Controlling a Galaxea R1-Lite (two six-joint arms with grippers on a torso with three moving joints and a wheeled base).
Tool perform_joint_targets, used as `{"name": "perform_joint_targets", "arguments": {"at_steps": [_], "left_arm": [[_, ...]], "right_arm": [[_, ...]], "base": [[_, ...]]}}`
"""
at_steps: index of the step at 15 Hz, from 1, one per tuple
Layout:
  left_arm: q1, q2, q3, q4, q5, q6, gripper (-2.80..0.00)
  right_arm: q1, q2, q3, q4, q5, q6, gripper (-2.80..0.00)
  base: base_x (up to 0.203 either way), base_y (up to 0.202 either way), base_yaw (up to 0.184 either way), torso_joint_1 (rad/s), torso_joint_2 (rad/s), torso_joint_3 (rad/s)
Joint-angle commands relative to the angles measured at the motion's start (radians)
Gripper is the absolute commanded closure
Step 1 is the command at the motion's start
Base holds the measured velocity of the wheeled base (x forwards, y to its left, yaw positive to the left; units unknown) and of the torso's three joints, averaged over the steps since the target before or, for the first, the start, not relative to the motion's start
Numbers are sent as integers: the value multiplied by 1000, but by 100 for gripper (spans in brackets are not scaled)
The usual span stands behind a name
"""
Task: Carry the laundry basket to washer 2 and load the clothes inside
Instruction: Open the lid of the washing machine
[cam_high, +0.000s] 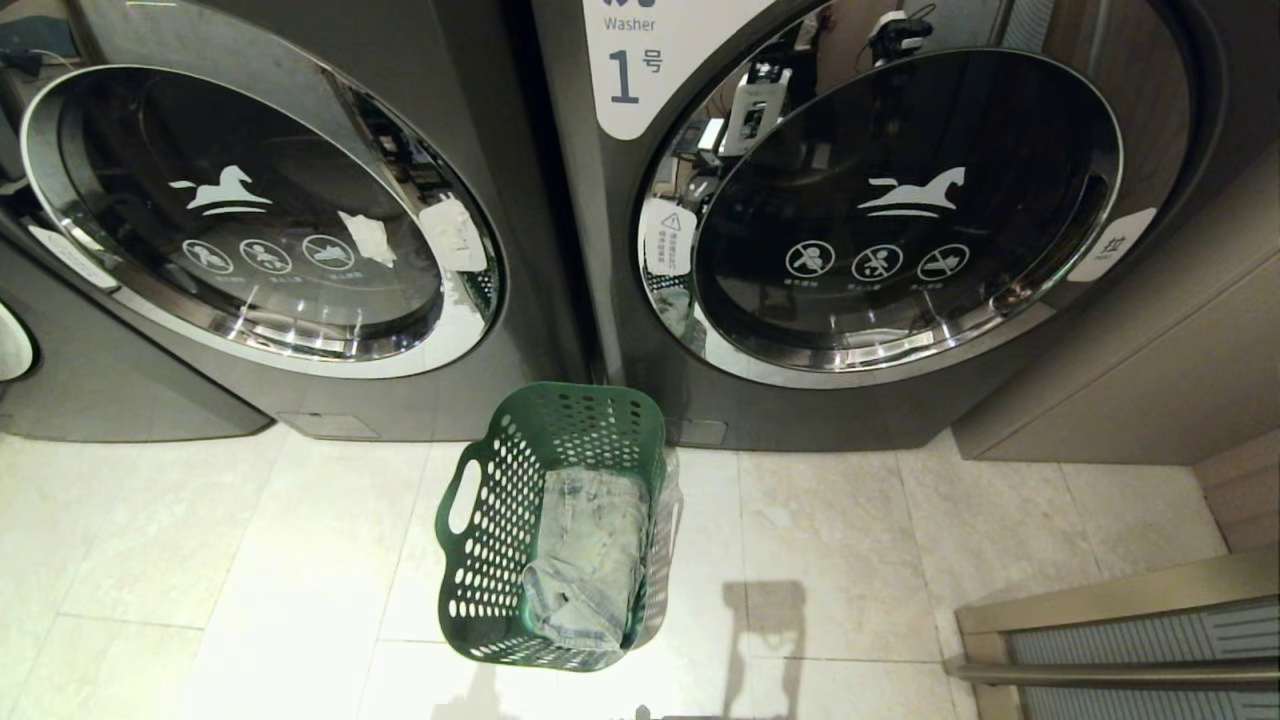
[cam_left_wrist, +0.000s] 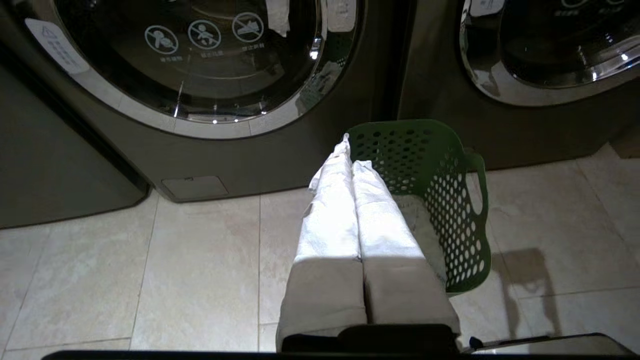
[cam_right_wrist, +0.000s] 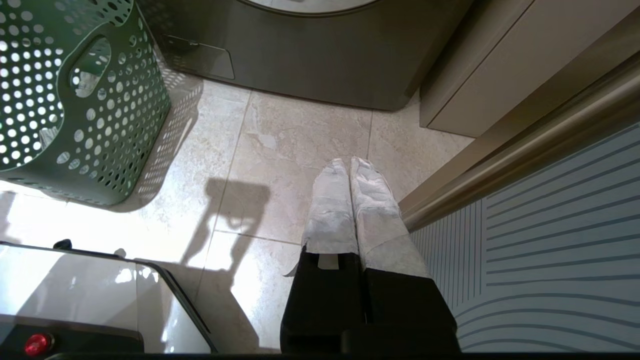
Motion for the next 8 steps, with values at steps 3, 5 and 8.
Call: {"name": "perform_joint_targets", "arguments": {"at_steps": [3, 5, 8], "left_arm": [[-17, 330, -124, -10, -46, -76, 0], [-26, 502, -123, -56, -128, -173, 0], [-24, 802, -121, -288, -261, -331, 0]], "right_arm": [[0, 1, 0, -1, 7, -1, 0], [0, 1, 0, -1, 2, 2, 0], [0, 1, 0, -2, -1, 73, 0]], "base": [[0, 0, 0, 0, 0, 0], [0, 0, 0, 0, 0, 0], [0, 0, 0, 0, 0, 0]]}}
